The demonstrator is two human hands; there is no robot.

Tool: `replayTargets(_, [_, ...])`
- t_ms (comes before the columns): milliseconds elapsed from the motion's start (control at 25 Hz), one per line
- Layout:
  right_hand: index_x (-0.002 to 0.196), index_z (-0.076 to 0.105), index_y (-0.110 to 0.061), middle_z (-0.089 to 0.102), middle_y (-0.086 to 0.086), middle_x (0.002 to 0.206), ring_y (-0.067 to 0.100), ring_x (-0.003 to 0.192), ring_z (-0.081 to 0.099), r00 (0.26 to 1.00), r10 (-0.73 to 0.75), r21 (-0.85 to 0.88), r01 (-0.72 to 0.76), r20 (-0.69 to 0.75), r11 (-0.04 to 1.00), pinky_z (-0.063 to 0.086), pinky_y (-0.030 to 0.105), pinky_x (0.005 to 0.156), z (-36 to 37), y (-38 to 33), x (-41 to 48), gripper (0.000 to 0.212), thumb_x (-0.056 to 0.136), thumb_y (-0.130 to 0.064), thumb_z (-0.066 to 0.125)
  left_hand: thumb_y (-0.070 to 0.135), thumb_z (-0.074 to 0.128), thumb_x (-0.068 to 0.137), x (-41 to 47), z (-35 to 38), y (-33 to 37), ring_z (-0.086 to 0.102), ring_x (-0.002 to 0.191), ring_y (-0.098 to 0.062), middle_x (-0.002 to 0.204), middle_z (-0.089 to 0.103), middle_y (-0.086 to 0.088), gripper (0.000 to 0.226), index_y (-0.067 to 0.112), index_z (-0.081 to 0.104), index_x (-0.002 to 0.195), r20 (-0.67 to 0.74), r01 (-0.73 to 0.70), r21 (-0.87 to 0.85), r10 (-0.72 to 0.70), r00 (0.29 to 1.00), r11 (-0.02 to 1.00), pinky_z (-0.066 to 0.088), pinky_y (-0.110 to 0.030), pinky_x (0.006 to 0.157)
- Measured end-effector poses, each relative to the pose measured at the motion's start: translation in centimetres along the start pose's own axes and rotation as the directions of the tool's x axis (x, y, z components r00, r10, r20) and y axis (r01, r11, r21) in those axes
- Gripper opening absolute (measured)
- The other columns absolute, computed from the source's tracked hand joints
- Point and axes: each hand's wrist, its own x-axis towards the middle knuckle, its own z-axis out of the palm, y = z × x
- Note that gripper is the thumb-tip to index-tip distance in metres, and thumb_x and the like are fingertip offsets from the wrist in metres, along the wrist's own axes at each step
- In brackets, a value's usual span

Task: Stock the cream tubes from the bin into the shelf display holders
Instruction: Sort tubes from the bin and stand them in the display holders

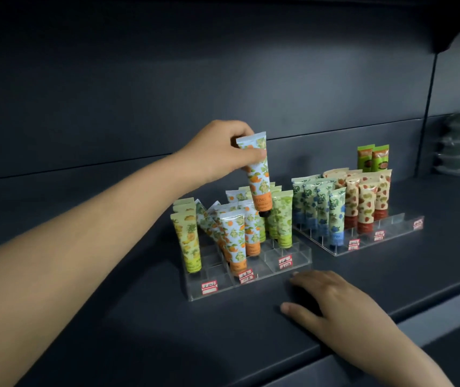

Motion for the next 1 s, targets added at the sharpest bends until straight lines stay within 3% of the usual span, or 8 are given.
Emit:
replayTargets(160, [0.136,0.041,-0.038,0.029,-0.029,0.144,-0.004,0.133,0.023,0.998,-0.031,0.033,0.029,0.050,0.999,0.028,0.016,0.103,-0.4,-0.2,0.1,0.077,0.074,-0.079,0.022,0.022,0.068,0.080,1.4,2.4,0.0,0.058,0.073,-0.006,0.082,0.065,0.007,0.011,0.016,0.064,0.088,0.109,-0.050,0.251,0.023,0.994,0.967,0.044,-0.018,0.063])
replayTargets(280, [0.135,0.041,-0.038,0.028,-0.030,0.143,-0.004,0.131,0.024,0.998,-0.052,0.005,0.052,0.046,0.999,0.029,0.016,0.100,-0.6,-0.2,0.0,0.079,0.071,-0.079,0.016,0.030,0.069,0.077,1.1,3.5,-0.7,0.059,0.081,-0.009,0.080,0.062,0.015,0.012,0.024,0.061,0.084,0.116,-0.040,0.365,-0.003,0.993,0.930,0.045,-0.028,0.076])
replayTargets(440, [0.135,0.041,-0.036,0.028,-0.029,0.144,-0.002,0.132,0.023,0.998,-0.048,0.031,0.047,0.037,0.998,0.028,0.017,0.101,-0.6,-0.2,0.0,0.066,0.081,-0.073,0.028,0.037,0.068,0.076,0.4,3.9,-1.5,0.058,0.088,-0.010,0.081,0.061,0.018,0.014,0.030,0.057,0.081,0.157,-0.015,0.497,-0.073,0.985,0.868,0.042,-0.039,0.092])
replayTargets(560, [0.135,0.041,-0.036,0.028,-0.029,0.144,-0.002,0.132,0.023,0.998,-0.054,0.041,0.053,0.031,0.998,0.027,0.016,0.101,-0.6,-0.2,-0.1,0.062,0.084,-0.071,0.031,0.039,0.068,0.077,0.1,4.0,-2.0,0.058,0.091,-0.010,0.089,0.065,0.015,0.016,0.028,0.059,0.085,0.189,-0.017,0.552,-0.105,0.976,0.833,0.039,-0.036,0.091])
replayTargets(1000, [0.134,0.042,-0.036,0.030,-0.028,0.142,-0.001,0.132,0.026,0.997,-0.064,0.059,0.066,-0.031,0.996,0.027,0.017,0.102,-0.2,0.0,-0.2,0.062,0.084,-0.071,0.031,0.046,0.068,0.077,0.1,4.9,-2.9,0.052,0.086,-0.009,0.090,0.062,0.012,0.023,0.028,0.059,0.087,0.253,-0.062,0.625,-0.127,0.959,0.778,0.033,-0.035,0.090])
